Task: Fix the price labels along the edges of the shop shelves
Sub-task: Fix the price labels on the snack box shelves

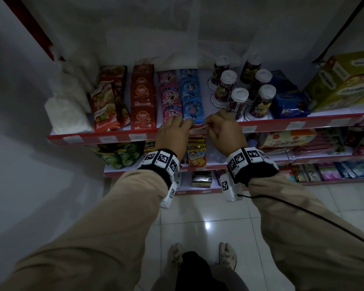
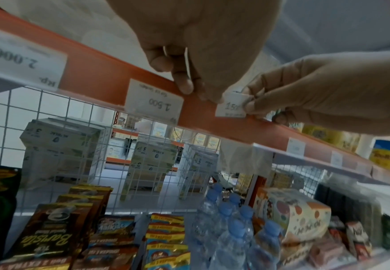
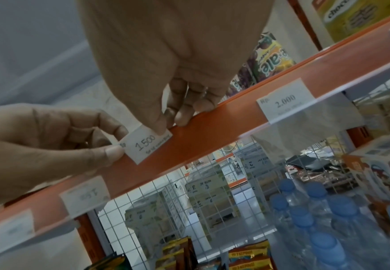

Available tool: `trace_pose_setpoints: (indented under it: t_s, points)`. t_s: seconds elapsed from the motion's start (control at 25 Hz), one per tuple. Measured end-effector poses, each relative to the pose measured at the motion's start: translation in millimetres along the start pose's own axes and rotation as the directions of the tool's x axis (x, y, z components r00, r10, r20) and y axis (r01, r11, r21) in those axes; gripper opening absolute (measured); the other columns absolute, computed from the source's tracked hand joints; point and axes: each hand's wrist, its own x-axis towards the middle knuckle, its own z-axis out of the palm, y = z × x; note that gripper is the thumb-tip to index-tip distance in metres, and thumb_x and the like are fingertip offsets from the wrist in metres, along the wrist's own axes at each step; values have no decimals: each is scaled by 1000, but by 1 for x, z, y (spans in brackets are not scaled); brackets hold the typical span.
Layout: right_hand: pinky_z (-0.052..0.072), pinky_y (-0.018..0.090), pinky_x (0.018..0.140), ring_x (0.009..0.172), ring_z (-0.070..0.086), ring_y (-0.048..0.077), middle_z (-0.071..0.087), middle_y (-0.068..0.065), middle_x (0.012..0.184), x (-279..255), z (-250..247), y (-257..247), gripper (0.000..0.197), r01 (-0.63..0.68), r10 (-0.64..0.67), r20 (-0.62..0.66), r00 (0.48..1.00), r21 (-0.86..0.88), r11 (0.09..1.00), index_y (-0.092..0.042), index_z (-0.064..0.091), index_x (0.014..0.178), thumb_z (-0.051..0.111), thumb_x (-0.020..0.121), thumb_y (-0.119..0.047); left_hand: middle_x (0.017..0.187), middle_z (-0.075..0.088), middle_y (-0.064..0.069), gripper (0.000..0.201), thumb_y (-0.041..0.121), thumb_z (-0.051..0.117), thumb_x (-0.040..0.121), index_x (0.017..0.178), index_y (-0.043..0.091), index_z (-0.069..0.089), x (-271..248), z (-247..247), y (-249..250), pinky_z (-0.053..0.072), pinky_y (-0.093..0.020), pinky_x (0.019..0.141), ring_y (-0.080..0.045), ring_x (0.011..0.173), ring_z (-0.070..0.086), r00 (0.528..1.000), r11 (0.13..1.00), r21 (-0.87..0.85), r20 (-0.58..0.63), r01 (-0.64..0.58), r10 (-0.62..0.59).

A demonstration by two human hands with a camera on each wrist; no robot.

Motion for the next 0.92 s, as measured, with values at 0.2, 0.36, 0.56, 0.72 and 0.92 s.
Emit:
trace_pose_setpoints:
  t_s: [0.2, 0.36, 0.56, 0.72, 0.92]
  points:
    - [37, 35, 81, 99, 49, 35, 58, 17, 98, -2, 1, -1, 21, -20, 20, 13, 1000, 12, 1000, -6, 67, 101, 59, 82, -2, 110, 55, -11, 26, 27, 49, 97, 115, 13, 60, -2, 3, -3, 41, -40, 83, -30, 106, 47, 998, 999, -21, -48, -50, 49]
    - [42, 40, 78, 99, 49, 34, 56, 17, 101, -4, -2, -4, 24, 39, -31, 61, 998, -120, 992, -7, 62, 107, 61, 83, -11, 112, 54, -12, 22, 21, 49, 96, 112, 11, 59, 1, 4, -2, 41, -41, 81, -31, 105, 47, 999, 996, 76, -5, -44, 45]
    - [44, 42, 75, 101, 48, 35, 58, 16, 103, -7, -2, -5, 20, 94, -56, 128, 990, -315, 944, -7, 65, 104, 55, 92, -18, 109, 52, -10, 20, 15, 48, 93, 107, 13, 62, 5, 2, -1, 38, -37, 80, -28, 103, 46, 998, 988, 144, 42, -54, 48]
    - [42, 45, 81, 106, 45, 33, 57, 14, 109, -9, 0, -4, 26, 64, 3, 176, 984, -371, 926, -7, 64, 109, 48, 95, -22, 113, 52, -9, 25, 24, 44, 98, 113, 12, 60, 4, 4, -5, 40, -37, 83, -27, 108, 45, 996, 991, 113, 51, -76, 71]
    - [40, 44, 82, 104, 45, 32, 57, 15, 109, -11, 0, -5, 24, 57, 6, 169, 986, -367, 929, -7, 62, 109, 46, 97, -19, 113, 52, -9, 22, 22, 46, 97, 112, 12, 60, 3, 5, -6, 38, -35, 79, -25, 108, 44, 997, 993, 103, 53, -61, 56]
